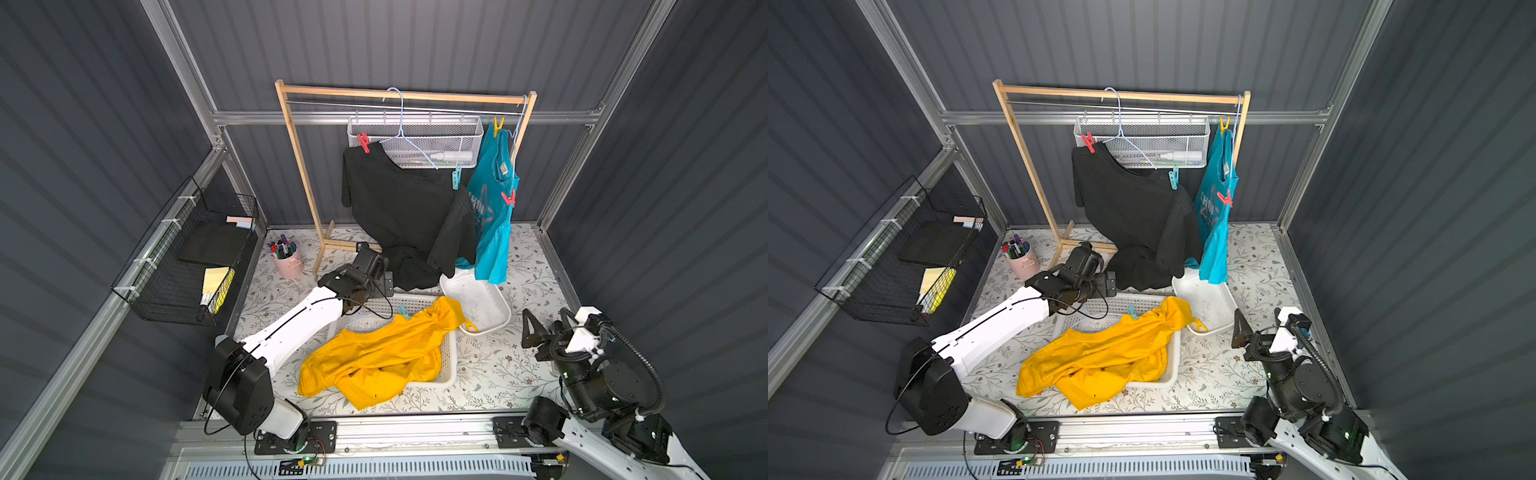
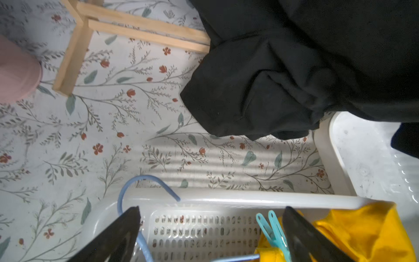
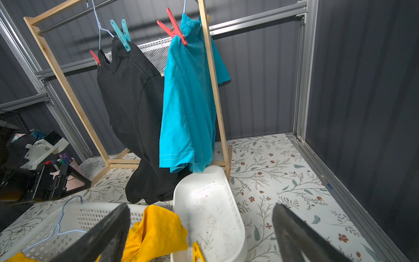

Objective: Remove the clothespins securing t-shirts to the hanger
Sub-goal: Pick up the hanger from the basket.

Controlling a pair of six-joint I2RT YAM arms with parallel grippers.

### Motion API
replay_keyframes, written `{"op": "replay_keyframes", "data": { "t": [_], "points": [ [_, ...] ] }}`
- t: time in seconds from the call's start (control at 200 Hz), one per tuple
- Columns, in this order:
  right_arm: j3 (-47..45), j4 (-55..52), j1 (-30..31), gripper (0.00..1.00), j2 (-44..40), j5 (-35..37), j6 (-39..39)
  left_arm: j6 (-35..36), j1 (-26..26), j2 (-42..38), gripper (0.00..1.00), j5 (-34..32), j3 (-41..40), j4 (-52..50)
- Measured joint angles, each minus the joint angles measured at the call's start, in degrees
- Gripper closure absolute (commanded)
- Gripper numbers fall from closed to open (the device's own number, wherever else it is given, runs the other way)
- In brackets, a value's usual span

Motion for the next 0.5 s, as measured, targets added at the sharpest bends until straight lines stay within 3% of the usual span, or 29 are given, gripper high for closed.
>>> {"op": "replay_keyframes", "data": {
  "t": [0.195, 0.5],
  "points": [
    [0.0, 0.0, 0.0, 0.01, 0.0, 0.4, 0.2, -3.5, 5.2, 1.1, 0.0, 4.2, -1.1, -1.3],
    [0.0, -0.2, 0.0, 0.01, 0.0, 0.4, 0.5, -7.8, 7.5, 1.1, 0.0, 8.3, -5.2, -1.8]
  ]
}}
